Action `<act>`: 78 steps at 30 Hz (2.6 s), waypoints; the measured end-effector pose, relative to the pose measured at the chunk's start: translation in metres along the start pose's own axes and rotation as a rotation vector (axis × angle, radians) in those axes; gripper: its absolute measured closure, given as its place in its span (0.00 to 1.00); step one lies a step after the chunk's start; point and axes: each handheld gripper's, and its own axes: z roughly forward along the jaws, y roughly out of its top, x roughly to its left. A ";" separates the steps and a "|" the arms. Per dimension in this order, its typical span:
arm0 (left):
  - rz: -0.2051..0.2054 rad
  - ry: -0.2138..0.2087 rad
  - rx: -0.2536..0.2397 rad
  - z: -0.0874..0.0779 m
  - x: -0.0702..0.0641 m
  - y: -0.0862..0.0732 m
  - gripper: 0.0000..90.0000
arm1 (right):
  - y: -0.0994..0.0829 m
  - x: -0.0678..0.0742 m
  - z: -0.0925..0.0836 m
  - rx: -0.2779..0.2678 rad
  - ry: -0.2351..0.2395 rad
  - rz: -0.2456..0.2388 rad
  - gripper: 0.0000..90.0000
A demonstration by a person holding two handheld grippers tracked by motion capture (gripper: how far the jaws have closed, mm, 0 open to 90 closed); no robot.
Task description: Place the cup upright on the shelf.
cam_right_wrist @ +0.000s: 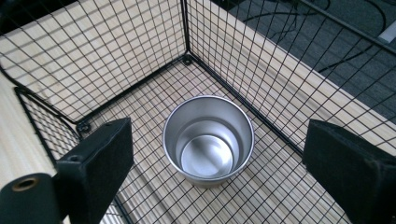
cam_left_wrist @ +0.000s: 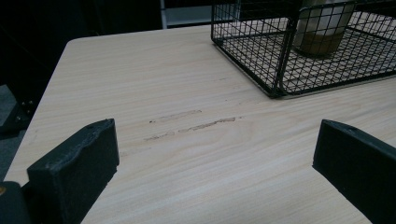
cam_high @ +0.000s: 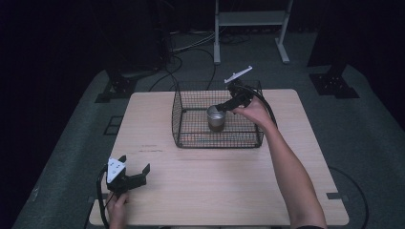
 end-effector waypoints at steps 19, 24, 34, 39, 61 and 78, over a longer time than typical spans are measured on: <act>0.008 -0.001 -0.003 0.000 -0.002 0.000 0.00 | -0.019 0.011 -0.034 -0.051 0.046 -0.003 0.09; 0.009 0.001 0.000 0.001 -0.002 0.000 0.00 | -0.025 0.013 -0.039 -0.056 0.057 -0.012 0.09; 0.011 -0.002 -0.001 0.001 -0.002 0.000 0.00 | -0.040 0.018 -0.049 -0.052 0.070 -0.025 0.10; 0.016 -0.002 -0.001 0.001 -0.002 0.000 0.00 | -0.049 0.017 -0.055 -0.055 0.073 -0.019 0.10; 0.017 0.000 0.002 0.002 -0.003 0.000 0.00 | -0.081 0.031 -0.077 -0.074 0.097 -0.069 0.09; 0.021 0.004 0.008 0.002 -0.004 0.000 0.00 | -0.119 0.033 -0.088 -0.090 0.115 -0.038 0.10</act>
